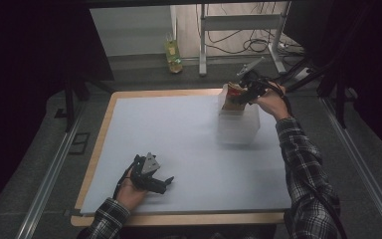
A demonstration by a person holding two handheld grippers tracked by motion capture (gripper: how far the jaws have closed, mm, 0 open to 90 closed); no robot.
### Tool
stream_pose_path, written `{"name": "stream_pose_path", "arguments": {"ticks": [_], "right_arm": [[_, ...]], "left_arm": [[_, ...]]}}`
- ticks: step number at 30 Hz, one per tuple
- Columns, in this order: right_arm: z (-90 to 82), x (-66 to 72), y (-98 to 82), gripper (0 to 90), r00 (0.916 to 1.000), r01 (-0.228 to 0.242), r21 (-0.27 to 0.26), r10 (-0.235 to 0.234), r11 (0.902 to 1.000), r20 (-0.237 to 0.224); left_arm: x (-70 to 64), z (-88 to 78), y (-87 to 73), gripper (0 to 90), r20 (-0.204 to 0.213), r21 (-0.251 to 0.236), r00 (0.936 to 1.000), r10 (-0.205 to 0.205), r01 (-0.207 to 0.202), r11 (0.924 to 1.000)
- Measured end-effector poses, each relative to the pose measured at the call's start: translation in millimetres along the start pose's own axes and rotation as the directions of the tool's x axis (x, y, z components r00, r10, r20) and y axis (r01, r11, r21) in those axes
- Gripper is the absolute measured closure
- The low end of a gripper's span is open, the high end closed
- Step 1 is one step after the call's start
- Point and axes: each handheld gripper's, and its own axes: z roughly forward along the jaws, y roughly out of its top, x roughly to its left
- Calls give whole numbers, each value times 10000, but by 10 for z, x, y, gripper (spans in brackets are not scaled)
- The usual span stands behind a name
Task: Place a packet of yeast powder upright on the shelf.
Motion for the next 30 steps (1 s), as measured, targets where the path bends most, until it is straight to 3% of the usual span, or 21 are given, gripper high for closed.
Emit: {"name": "stream_pose_path", "arguments": {"ticks": [9,30], "right_arm": [[-105,6,16,71,9953,-972,-811,966,9920,-114],[-262,130,21,52,9919,-1267,-1410,1254,9819,-188]], "left_arm": [[4,-4,1,0,-26,-33,10000,-49,49,10000],[4,-5,3,0,-42,-27,10000,-83,83,10000]]}}
